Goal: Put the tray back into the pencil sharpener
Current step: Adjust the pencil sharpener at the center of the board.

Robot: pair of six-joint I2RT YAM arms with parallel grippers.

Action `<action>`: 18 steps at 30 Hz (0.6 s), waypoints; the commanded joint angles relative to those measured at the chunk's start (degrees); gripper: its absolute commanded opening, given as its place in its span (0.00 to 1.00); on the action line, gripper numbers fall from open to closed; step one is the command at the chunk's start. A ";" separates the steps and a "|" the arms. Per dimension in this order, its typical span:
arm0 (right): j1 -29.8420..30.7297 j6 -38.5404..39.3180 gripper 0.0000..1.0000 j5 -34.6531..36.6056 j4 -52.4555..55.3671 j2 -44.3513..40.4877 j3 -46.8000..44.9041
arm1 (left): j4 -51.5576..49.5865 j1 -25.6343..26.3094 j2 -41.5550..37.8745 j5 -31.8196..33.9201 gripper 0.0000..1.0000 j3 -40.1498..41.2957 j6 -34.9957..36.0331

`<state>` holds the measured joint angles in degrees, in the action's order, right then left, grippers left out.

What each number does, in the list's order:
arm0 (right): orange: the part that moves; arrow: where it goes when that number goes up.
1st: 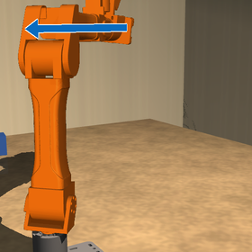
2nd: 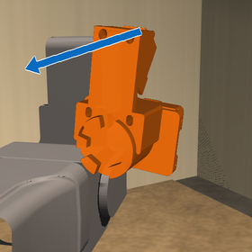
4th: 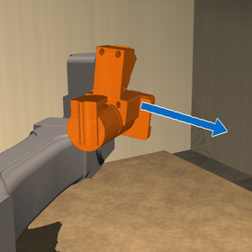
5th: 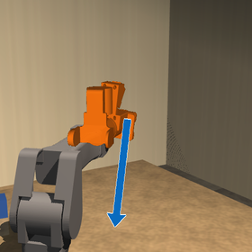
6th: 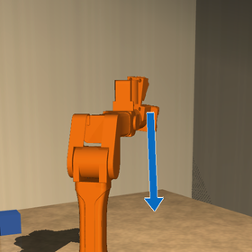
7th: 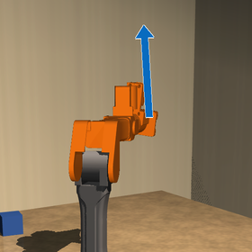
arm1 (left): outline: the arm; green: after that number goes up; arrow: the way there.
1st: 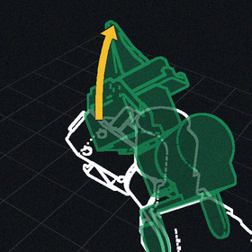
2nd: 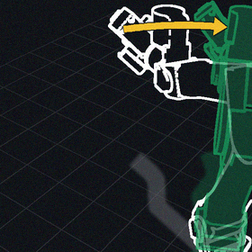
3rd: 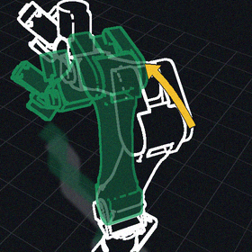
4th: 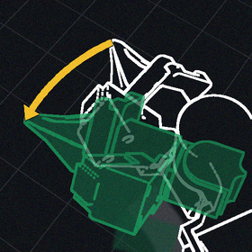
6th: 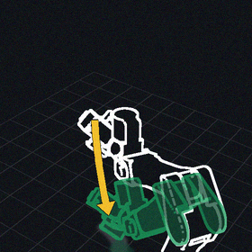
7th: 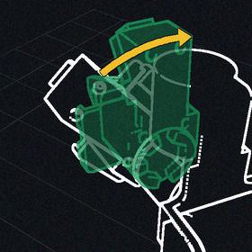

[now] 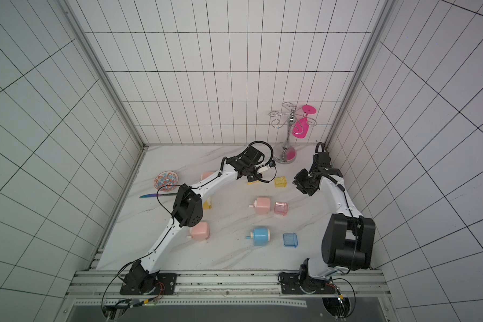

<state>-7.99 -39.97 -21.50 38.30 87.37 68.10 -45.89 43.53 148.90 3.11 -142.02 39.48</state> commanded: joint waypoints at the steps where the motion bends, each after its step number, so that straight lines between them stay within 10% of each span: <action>1: -0.62 0.24 0.31 -0.52 -0.23 0.61 -1.63 | -0.41 0.05 -0.38 -0.81 0.50 0.51 0.81; 18: -0.75 -1.29 0.31 -3.28 -2.09 5.63 1.67 | -3.21 -0.20 -3.74 -7.50 0.48 2.26 3.63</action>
<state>-8.27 -40.27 -23.42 36.77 91.85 67.70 -47.48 43.33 147.37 -1.67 -140.53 41.85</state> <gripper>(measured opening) 0.307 0.490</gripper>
